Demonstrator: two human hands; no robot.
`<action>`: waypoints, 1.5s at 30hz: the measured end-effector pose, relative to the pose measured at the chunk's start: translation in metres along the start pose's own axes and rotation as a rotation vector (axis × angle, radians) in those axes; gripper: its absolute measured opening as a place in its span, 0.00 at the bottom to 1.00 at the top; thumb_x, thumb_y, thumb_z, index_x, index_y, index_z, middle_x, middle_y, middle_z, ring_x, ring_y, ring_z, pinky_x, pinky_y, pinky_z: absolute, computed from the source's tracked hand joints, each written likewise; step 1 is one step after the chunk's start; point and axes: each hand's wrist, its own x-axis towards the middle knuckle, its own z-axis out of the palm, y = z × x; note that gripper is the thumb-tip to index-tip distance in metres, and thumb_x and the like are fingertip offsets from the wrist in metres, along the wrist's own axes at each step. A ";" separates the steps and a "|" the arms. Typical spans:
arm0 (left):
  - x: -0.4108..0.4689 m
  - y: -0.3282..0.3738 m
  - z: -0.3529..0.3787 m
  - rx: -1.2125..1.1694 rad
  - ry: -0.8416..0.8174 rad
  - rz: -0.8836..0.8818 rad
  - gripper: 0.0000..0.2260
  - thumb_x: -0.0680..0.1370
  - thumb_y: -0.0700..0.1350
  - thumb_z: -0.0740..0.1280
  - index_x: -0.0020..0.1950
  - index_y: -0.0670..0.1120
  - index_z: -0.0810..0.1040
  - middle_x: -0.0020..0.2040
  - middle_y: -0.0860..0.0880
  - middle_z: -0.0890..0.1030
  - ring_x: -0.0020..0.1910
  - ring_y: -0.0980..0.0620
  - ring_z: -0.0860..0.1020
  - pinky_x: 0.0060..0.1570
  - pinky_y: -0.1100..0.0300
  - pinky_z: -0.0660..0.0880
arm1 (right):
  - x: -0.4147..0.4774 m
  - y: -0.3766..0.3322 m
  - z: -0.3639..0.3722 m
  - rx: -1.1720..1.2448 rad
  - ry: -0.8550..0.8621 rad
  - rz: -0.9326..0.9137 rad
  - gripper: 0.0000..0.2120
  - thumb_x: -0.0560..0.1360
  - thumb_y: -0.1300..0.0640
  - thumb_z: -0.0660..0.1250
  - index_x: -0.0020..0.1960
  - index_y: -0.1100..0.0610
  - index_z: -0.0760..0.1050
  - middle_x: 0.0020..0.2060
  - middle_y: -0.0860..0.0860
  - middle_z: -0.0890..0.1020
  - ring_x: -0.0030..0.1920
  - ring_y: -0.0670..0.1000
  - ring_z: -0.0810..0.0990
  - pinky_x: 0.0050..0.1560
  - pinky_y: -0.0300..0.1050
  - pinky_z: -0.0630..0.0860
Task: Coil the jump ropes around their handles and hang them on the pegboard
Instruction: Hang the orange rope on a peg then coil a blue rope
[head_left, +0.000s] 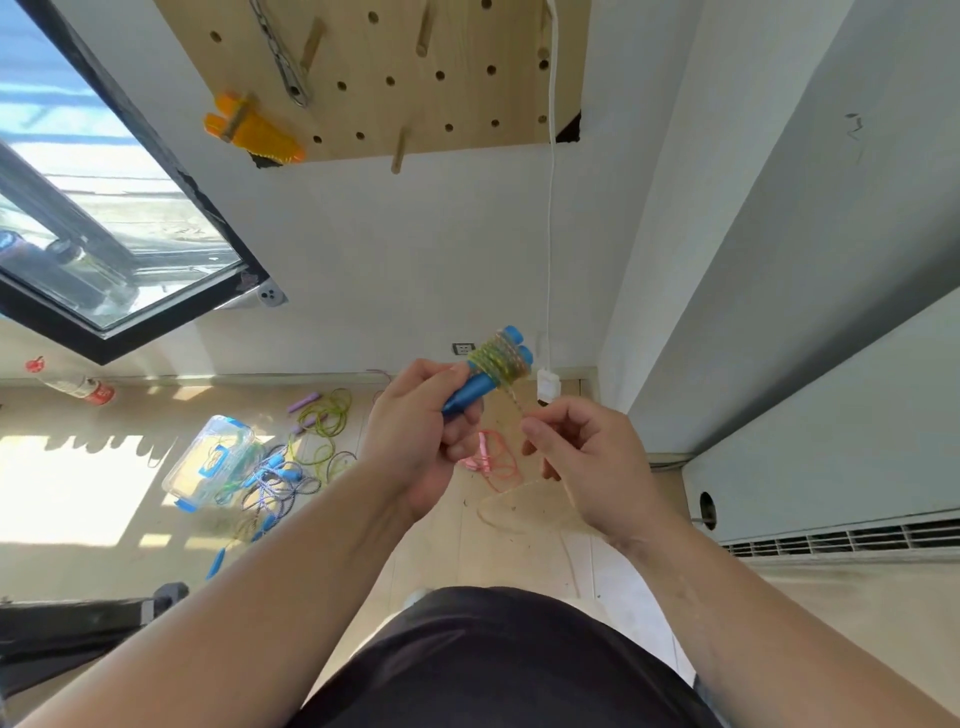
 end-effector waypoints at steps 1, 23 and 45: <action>-0.003 0.003 0.001 -0.036 -0.039 -0.011 0.11 0.83 0.40 0.63 0.40 0.44 0.71 0.30 0.42 0.71 0.23 0.54 0.60 0.22 0.63 0.59 | 0.001 0.001 -0.003 -0.003 -0.041 0.010 0.07 0.80 0.62 0.67 0.46 0.55 0.81 0.31 0.47 0.81 0.30 0.44 0.76 0.34 0.37 0.75; 0.008 -0.015 -0.026 0.842 0.099 0.097 0.08 0.77 0.45 0.72 0.47 0.45 0.74 0.38 0.45 0.79 0.32 0.50 0.74 0.28 0.59 0.66 | 0.044 -0.012 0.020 -0.792 -0.324 -0.191 0.11 0.81 0.52 0.61 0.53 0.48 0.83 0.45 0.45 0.84 0.46 0.49 0.81 0.49 0.52 0.79; -0.031 0.001 -0.021 0.148 -0.300 -0.195 0.10 0.82 0.39 0.63 0.40 0.45 0.73 0.30 0.45 0.70 0.24 0.55 0.58 0.21 0.65 0.57 | 0.012 0.007 -0.024 -0.366 -0.504 0.130 0.12 0.83 0.57 0.61 0.43 0.50 0.78 0.28 0.41 0.75 0.32 0.44 0.70 0.36 0.45 0.72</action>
